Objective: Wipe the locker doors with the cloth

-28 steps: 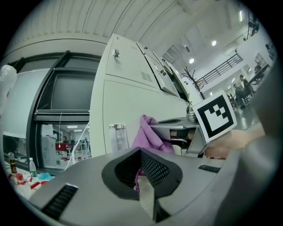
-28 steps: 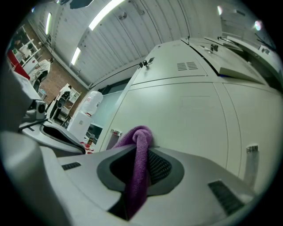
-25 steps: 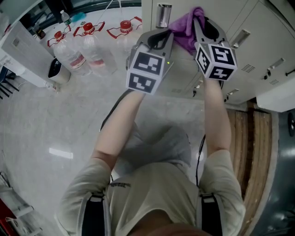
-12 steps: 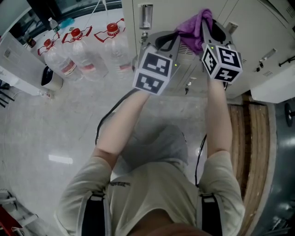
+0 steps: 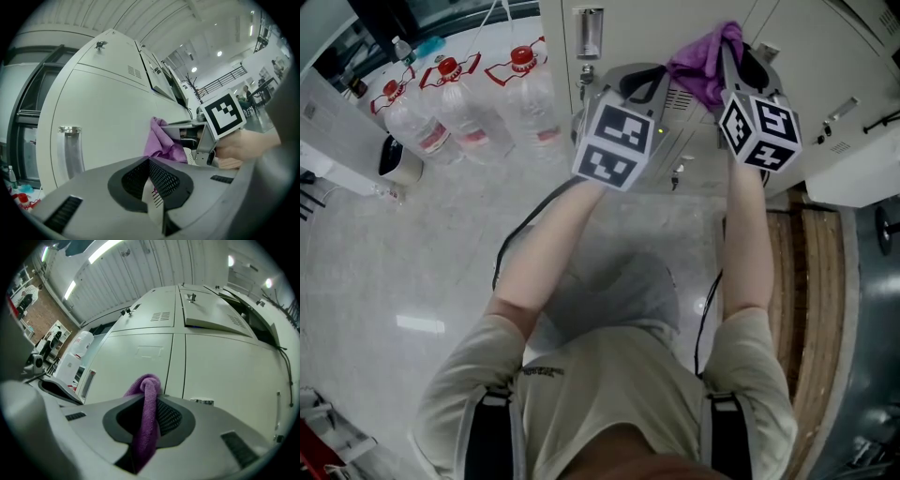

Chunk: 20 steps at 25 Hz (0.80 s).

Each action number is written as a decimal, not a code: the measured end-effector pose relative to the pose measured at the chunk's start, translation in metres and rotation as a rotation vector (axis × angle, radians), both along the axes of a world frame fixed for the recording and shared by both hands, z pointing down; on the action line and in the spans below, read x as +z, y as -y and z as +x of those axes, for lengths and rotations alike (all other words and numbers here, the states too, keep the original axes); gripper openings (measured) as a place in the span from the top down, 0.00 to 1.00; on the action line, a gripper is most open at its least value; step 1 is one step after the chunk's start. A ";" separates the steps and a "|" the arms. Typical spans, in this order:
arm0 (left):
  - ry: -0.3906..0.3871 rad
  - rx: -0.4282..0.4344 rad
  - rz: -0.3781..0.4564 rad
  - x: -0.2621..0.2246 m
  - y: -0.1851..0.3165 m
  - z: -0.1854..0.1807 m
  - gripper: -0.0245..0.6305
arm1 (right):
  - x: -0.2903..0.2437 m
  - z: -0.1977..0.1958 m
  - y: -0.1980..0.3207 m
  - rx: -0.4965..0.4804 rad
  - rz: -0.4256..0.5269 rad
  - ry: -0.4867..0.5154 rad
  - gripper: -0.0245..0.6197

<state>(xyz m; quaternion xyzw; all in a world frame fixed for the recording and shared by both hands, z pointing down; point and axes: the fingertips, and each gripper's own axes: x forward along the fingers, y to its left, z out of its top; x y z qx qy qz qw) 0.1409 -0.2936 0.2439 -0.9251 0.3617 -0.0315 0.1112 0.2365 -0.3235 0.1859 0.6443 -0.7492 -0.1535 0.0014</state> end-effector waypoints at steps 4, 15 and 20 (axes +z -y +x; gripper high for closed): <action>0.002 -0.013 0.009 -0.003 -0.001 -0.011 0.96 | -0.009 -0.007 -0.007 -0.033 0.023 0.032 0.87; -0.039 -0.114 0.043 -0.018 -0.018 -0.085 0.96 | -0.030 -0.107 -0.043 -0.246 0.106 0.000 0.87; -0.049 -0.150 0.034 -0.007 -0.020 -0.109 0.96 | -0.008 -0.145 -0.047 -0.313 0.079 -0.036 0.87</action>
